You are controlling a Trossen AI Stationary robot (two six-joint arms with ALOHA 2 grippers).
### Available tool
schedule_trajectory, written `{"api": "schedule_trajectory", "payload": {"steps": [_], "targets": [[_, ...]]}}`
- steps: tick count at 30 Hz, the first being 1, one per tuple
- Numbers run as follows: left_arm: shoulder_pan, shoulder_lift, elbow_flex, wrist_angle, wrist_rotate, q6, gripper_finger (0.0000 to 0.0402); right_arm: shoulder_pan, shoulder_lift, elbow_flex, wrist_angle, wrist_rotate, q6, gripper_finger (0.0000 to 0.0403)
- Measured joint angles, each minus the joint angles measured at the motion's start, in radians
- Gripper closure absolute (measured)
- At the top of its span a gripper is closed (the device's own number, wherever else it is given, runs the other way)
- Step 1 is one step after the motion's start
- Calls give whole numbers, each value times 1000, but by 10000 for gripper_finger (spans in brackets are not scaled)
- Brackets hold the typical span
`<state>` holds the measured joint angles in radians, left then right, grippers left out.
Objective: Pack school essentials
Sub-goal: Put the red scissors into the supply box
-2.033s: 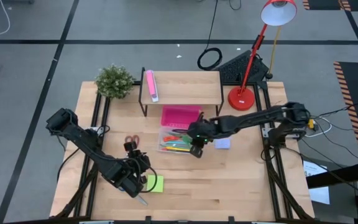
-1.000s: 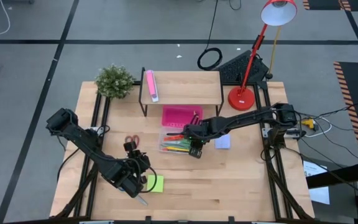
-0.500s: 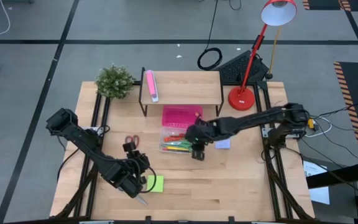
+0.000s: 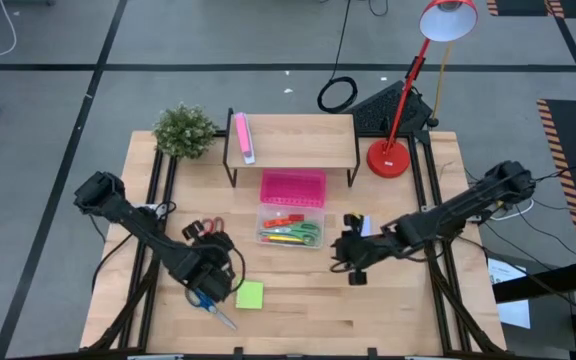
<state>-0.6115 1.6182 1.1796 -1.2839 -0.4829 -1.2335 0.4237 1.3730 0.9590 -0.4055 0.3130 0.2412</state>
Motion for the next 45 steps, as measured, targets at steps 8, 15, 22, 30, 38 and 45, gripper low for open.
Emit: {"api": "schedule_trajectory", "payload": {"steps": [8,15,22,30,38,45], "targets": [[139,-11,-13,-24,166,-178,251,10,-164,-151,42,-23,30,273],[282,-11,-88,34,206,-190,197,11,-239,-178,43,-24,29,273],[393,-11,-188,65,260,-189,159,11,-247,-178,40,-26,5,273],[438,-11,-283,164,293,-173,158,11,-246,-178,37,-26,-18,273],[441,-11,-316,191,292,-168,158,10,-246,-178,38,-20,-34,273],[441,-11,-342,294,280,-166,161,10,-246,-178,39,-19,-41,273]]}}
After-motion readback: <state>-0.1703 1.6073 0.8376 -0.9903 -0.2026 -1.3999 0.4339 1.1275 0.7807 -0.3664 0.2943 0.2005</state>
